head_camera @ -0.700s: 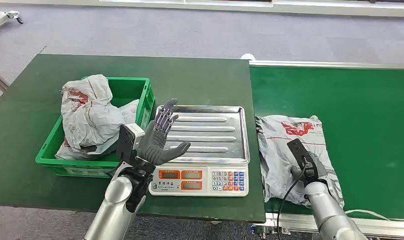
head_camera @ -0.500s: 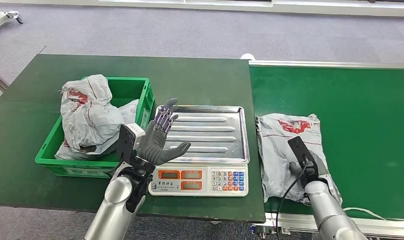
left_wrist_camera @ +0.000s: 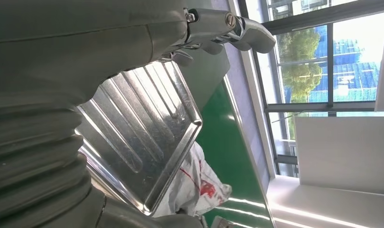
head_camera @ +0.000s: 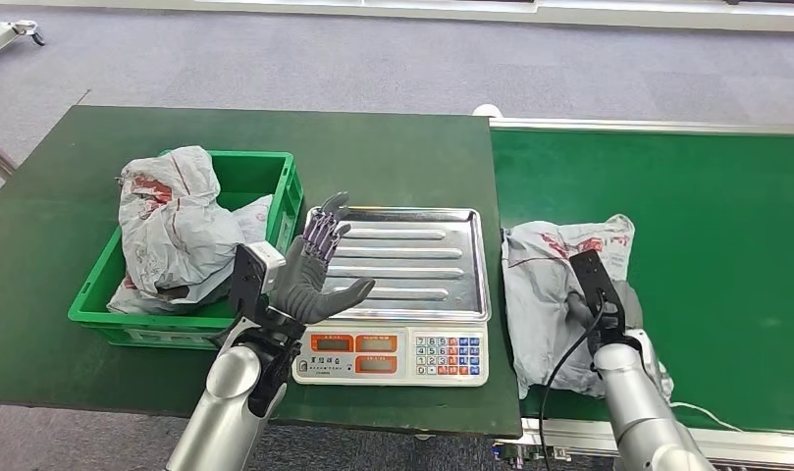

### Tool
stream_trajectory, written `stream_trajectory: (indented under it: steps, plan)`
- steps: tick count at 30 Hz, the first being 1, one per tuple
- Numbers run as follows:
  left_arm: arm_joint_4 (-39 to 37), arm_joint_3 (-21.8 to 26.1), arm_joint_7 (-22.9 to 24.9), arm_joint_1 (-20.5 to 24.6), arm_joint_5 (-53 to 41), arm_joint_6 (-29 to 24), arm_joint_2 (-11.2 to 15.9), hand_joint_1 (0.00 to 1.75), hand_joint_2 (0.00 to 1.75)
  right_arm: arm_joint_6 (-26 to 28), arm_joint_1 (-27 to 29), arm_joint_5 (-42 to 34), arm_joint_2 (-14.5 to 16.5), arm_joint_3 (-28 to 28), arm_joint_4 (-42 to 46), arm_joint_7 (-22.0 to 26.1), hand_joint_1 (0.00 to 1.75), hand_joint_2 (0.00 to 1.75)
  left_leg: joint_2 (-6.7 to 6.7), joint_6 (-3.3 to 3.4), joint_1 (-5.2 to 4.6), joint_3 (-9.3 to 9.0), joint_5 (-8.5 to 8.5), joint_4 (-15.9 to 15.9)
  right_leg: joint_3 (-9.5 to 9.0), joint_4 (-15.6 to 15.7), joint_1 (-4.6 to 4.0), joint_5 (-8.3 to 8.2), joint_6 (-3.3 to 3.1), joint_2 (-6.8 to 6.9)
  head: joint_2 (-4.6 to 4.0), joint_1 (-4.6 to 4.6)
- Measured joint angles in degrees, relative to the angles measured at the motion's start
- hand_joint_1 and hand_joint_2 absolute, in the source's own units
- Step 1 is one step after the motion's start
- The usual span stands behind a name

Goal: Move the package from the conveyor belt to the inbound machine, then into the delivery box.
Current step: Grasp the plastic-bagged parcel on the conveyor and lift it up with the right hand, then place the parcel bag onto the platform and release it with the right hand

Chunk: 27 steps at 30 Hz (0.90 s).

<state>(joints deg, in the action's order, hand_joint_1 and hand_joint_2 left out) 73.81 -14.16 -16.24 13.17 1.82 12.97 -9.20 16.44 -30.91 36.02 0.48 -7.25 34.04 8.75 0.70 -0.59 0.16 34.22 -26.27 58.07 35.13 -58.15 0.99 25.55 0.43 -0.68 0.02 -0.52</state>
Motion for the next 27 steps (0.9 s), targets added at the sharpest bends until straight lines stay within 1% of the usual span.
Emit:
stream_trajectory:
  steps: [2,4,9,14,19,23,27]
  plan:
    - [0.01,0.0,-0.02,-0.03,0.03,-0.31,0.0,0.0,1.75,0.81,0.89,-0.7,0.48,0.59,4.28,0.43,1.75,1.75,0.0,0.0,0.0,0.01,0.0,0.0,0.01,0.0,0.0,0.0,0.0,0.0,0.0,0.0]
    - [0.02,0.0,-0.02,-0.05,0.03,-0.55,0.0,0.0,1.75,0.88,1.69,-1.14,0.83,1.38,8.49,-0.11,1.75,1.75,0.01,0.0,0.0,0.01,0.0,0.0,0.02,0.0,-0.01,0.0,0.0,0.0,0.0,0.0]
    - [0.01,0.0,-0.15,-0.05,-0.03,-0.83,-0.01,0.0,1.75,0.47,3.02,-1.65,1.15,3.07,15.63,-0.08,1.75,1.75,0.01,0.0,0.0,0.03,0.0,0.0,0.03,0.0,0.01,0.0,0.0,0.0,0.0,0.0]
    - [0.07,0.02,-0.88,-0.13,-0.64,-1.47,-0.32,0.0,1.75,-1.24,3.38,-0.79,1.13,5.09,24.54,-2.21,1.75,1.75,0.01,0.0,-0.01,0.03,0.0,0.02,0.06,0.0,0.02,0.0,0.0,-0.01,0.0,0.0]
    - [0.2,0.02,-1.57,-0.67,-0.75,-2.13,-0.55,0.0,1.75,0.77,4.28,-3.01,0.61,5.51,33.21,0.03,1.75,1.75,0.03,0.01,-0.01,0.05,0.0,0.03,0.06,0.0,0.01,0.01,0.01,0.0,0.0,0.0]
    - [0.21,0.01,-2.03,-1.12,-0.73,-2.66,-0.57,0.0,1.75,0.74,4.88,-4.4,-0.27,5.61,37.55,0.69,1.75,1.75,0.01,0.02,-0.01,0.06,-0.02,0.03,0.07,0.0,0.02,0.01,0.02,0.0,0.0,0.0]
    - [0.34,0.02,-2.11,-1.25,-0.71,-2.76,-0.57,0.0,1.75,0.32,4.9,-5.27,-0.81,5.92,39.29,0.87,1.75,1.75,0.02,0.03,-0.01,0.07,-0.01,0.03,0.06,0.0,0.02,0.01,0.02,0.0,0.0,0.0]
